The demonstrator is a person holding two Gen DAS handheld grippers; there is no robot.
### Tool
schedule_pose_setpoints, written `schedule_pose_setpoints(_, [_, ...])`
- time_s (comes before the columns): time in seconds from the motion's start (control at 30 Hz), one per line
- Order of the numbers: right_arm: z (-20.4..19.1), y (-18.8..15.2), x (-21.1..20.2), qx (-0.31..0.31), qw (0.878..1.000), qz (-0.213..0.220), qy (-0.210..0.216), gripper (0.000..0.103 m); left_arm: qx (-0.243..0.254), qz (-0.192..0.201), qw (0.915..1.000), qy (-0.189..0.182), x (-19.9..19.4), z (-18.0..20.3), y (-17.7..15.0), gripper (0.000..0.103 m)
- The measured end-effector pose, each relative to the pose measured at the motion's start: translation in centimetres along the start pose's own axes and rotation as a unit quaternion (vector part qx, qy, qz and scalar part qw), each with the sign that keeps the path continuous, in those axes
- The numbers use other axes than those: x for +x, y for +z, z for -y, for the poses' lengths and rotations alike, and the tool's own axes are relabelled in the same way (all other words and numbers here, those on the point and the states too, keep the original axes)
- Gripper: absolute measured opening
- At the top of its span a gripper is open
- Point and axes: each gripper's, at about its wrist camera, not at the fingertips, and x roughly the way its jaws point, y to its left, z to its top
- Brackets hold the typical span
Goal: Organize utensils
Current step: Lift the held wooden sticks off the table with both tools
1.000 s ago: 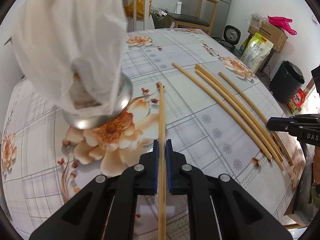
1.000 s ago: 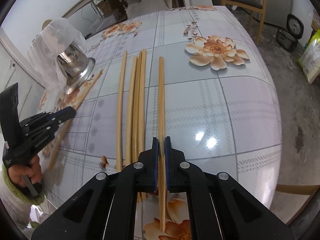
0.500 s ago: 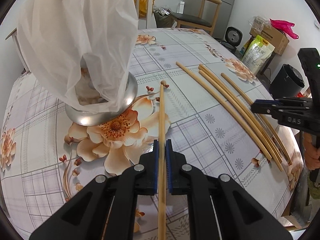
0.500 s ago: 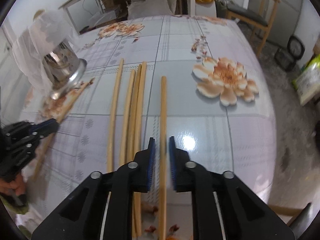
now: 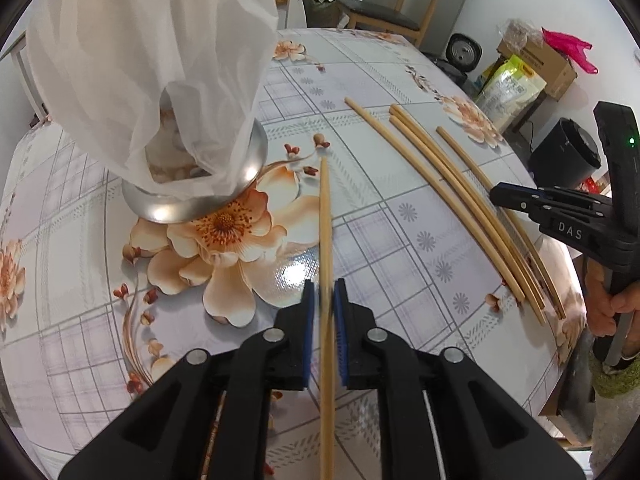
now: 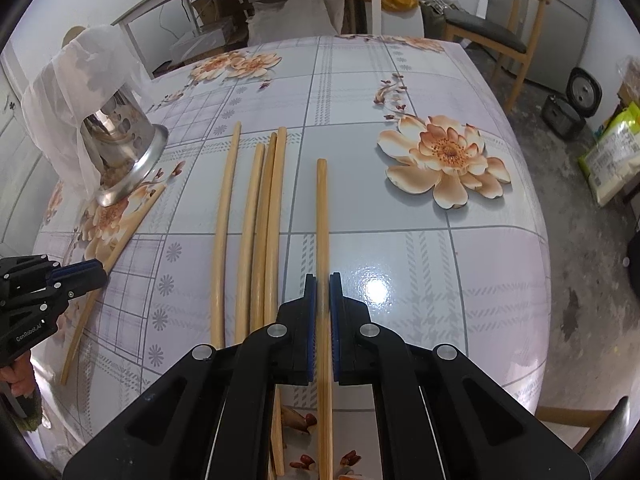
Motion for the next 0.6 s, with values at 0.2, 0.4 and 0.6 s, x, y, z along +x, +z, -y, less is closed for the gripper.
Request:
schedule_pose_setpoints(0.2, [0.1, -0.1, -0.1, -0.001, 1.000, 0.000, 0.001, 0.004, 0.021, -0.008, 0.9997, 0.008, 0.5, 0.5, 1.4, 0.019])
schedule_pose_setpoints(0.4, [0.2, -0.1, -0.1, 0.002, 1.000, -0.001, 0.004, 0.005, 0.043, -0.008, 0.9987, 0.027, 1.8, 1.0, 3.2, 0.019])
schedule_pose_setpoints(0.6, [0.3, 0.1, 0.0, 0.007, 1.000, -0.004, 0.008, 0.005, 0.063, -0.006, 0.9967, 0.051, 3.1, 1.2, 4.7, 0.019])
